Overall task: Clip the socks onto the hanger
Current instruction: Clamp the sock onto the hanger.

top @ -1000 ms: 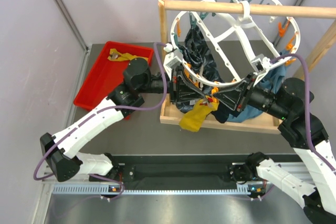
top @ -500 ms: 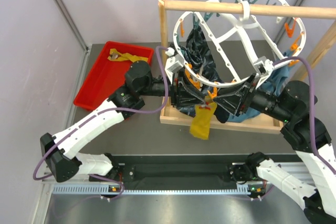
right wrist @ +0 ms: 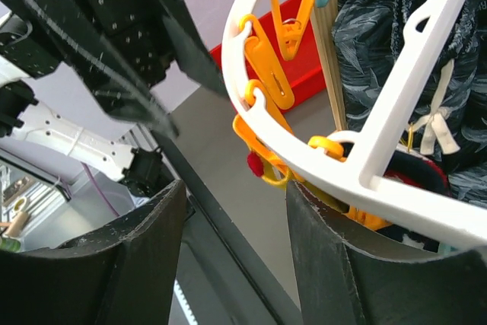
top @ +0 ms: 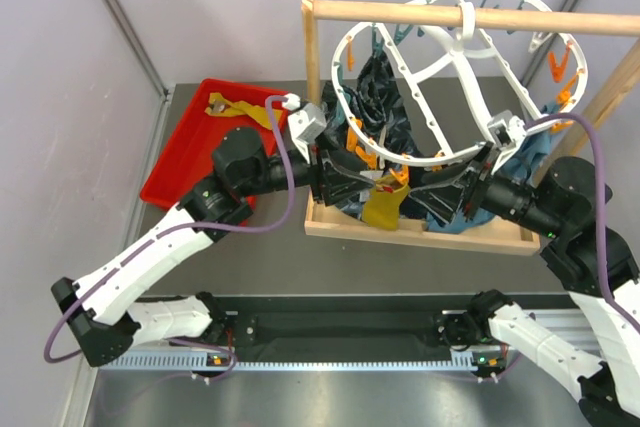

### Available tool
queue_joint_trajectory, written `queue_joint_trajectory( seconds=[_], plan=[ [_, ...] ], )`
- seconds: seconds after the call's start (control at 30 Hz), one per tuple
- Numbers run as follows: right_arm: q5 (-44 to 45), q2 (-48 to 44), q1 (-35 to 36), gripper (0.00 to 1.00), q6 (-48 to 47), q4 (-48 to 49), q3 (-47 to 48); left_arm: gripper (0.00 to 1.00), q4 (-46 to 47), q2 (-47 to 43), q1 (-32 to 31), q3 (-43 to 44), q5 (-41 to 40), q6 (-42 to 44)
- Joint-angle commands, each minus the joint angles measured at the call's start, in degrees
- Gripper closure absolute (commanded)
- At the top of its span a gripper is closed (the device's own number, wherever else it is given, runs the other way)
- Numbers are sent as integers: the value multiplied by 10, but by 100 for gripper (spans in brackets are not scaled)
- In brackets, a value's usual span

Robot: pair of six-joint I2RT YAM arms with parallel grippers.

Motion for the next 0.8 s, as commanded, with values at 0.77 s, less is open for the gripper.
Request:
queue_joint_trajectory(
  seconds=[0.77],
  plan=[
    [-275,-9,2,53,81,199,18,36,242,-11,-3,-148,-171,-72]
  ],
)
